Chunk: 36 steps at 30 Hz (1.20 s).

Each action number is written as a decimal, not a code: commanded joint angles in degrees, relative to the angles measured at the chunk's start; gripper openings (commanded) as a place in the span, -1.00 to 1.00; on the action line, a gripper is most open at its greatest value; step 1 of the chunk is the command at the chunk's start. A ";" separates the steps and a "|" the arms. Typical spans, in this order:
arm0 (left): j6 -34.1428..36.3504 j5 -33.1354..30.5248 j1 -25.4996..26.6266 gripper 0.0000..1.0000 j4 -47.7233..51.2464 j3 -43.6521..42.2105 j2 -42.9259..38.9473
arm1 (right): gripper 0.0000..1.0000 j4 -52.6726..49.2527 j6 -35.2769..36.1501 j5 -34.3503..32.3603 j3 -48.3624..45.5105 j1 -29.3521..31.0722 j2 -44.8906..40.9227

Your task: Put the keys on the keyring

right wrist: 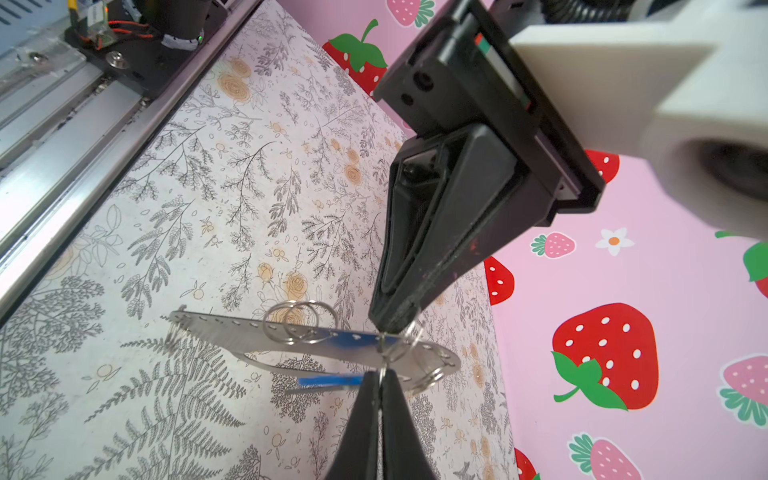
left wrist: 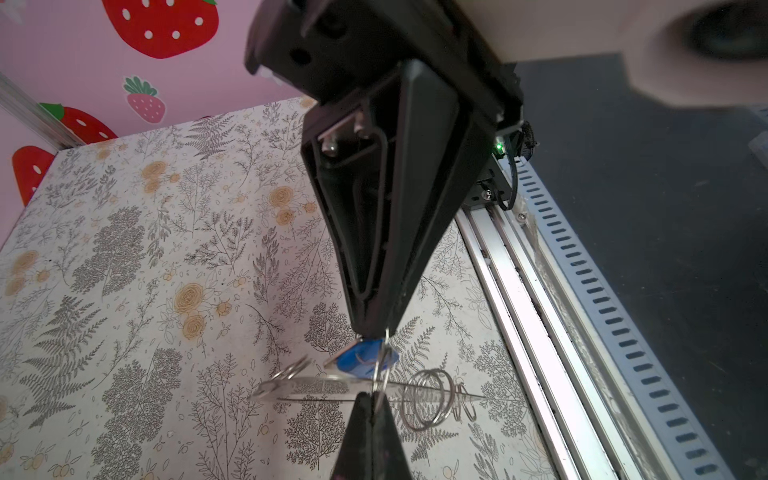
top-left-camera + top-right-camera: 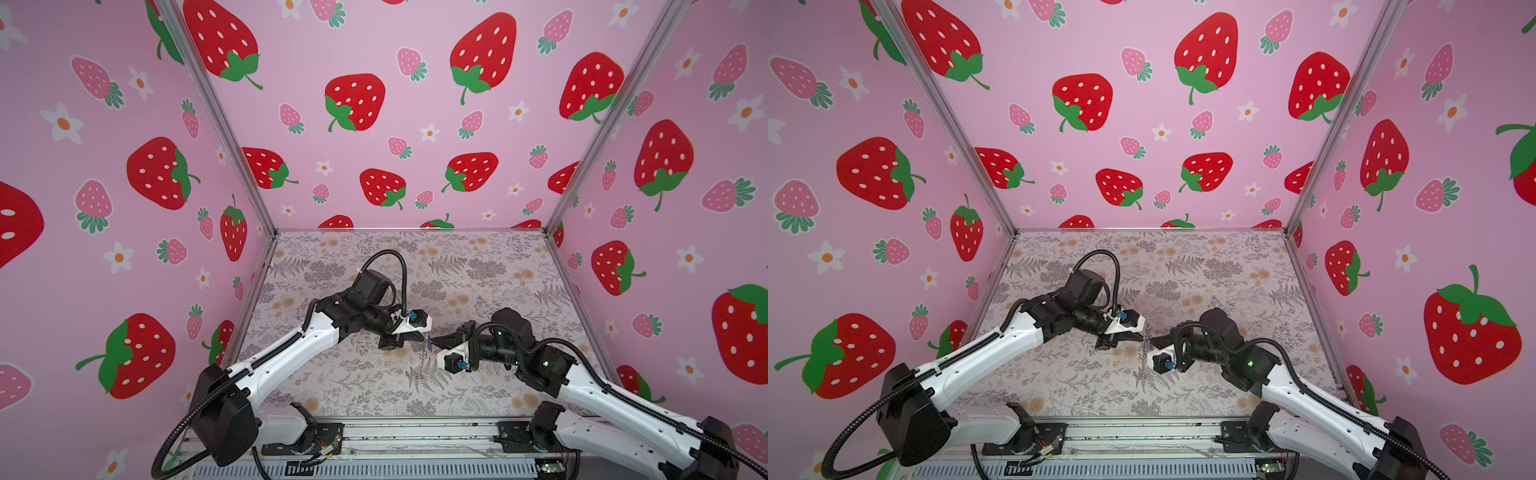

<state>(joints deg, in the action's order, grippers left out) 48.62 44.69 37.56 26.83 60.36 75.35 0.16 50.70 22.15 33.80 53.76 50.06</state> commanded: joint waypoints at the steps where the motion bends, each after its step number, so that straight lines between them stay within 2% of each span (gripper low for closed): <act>1: -4.89 3.26 -0.82 -1.00 -9.85 -0.40 -1.52 | -0.50 6.44 -7.95 -1.87 -1.37 0.34 -0.28; 7: -7.75 4.56 -1.63 -1.00 -13.89 -1.44 -2.05 | -0.32 11.72 -20.11 -4.86 -1.22 0.30 -1.59; 15: -10.10 6.82 -3.11 -1.00 -17.00 -1.35 -2.40 | -0.32 15.41 -34.96 -7.07 -1.61 0.33 -4.33; 21: -11.39 7.07 -3.20 -1.00 -18.42 -2.00 -3.17 | -0.41 16.83 -37.34 -7.90 -1.56 0.31 -4.64; 25: -11.31 7.61 -3.15 -1.00 -18.65 -2.17 -3.41 | -0.51 18.03 -37.26 -7.05 -0.98 0.30 -3.30; 36: -9.88 8.40 -3.20 -1.00 -16.66 -2.03 -3.68 | -0.60 18.29 -36.04 -7.36 0.23 0.31 -0.76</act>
<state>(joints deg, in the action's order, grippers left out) 37.60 50.65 34.50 10.24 58.52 72.73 16.69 14.79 14.81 32.69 53.78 49.28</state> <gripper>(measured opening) 0.048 0.208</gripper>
